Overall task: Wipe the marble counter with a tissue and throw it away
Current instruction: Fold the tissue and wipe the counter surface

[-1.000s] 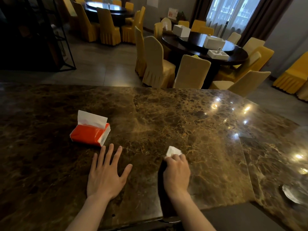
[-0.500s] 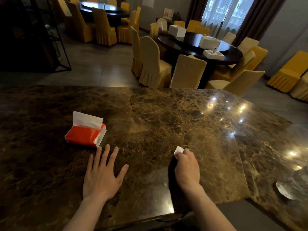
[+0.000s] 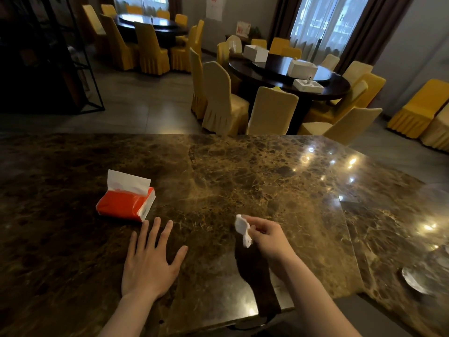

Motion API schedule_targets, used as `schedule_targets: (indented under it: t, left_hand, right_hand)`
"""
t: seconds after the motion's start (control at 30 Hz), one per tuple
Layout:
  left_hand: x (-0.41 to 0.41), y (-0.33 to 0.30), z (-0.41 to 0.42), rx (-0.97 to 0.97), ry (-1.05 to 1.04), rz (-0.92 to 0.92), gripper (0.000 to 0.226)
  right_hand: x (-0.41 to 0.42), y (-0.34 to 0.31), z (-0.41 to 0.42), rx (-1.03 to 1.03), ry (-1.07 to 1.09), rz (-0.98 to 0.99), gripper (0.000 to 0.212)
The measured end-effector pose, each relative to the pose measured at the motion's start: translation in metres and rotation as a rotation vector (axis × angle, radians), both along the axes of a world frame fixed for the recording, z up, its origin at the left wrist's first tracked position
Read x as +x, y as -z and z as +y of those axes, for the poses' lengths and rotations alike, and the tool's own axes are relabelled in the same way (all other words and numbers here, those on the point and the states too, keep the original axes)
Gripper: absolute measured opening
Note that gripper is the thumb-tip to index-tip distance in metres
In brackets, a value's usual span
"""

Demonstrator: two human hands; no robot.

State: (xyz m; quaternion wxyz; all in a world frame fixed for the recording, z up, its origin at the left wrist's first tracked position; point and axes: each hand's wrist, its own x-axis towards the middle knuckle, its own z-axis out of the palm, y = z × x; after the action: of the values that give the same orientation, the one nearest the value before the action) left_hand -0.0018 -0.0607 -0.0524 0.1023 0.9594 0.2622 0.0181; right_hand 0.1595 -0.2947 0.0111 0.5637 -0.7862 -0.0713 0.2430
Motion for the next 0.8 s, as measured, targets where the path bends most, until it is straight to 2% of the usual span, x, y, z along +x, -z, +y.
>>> schedule_targets:
  t: [0.07, 0.13, 0.23, 0.3, 0.37, 0.53, 0.67, 0.8]
  left_hand:
    - [0.000, 0.000, 0.000, -0.003, -0.006, -0.004, 0.092]
    - [0.001, 0.001, 0.001, -0.009, -0.004, -0.009, 0.092]
    - [0.001, 0.001, 0.002, -0.007, -0.004, -0.005, 0.092]
    - [0.000, 0.001, 0.002, -0.005, -0.002, -0.010, 0.093]
    - [0.001, 0.001, 0.001, 0.001, -0.005, -0.013, 0.093]
    - [0.000, 0.001, 0.001, 0.001, -0.002, -0.012, 0.089]
    - [0.000, 0.002, 0.001, 0.007, -0.003, -0.006, 0.089]
    - [0.000, 0.000, 0.001, 0.002, -0.003, -0.007, 0.089]
  right_hand:
    - [0.001, 0.004, 0.001, -0.139, 0.001, -0.020, 0.043]
    - [0.002, 0.007, 0.002, -0.291, 0.050, -0.202, 0.043]
    - [0.000, 0.005, 0.001, -0.473, 0.047, -0.546, 0.028]
    - [-0.005, 0.007, 0.001, -0.533, -0.024, -0.662, 0.011]
    - [-0.012, 0.009, 0.004, -0.579, -0.084, -0.743, 0.009]
    - [-0.016, 0.013, 0.013, -0.635, -0.211, -0.828, 0.036]
    - [-0.020, 0.014, 0.016, -0.732, -0.344, -0.926, 0.021]
    - [-0.017, 0.008, 0.013, -0.678, -0.486, -0.842, 0.016]
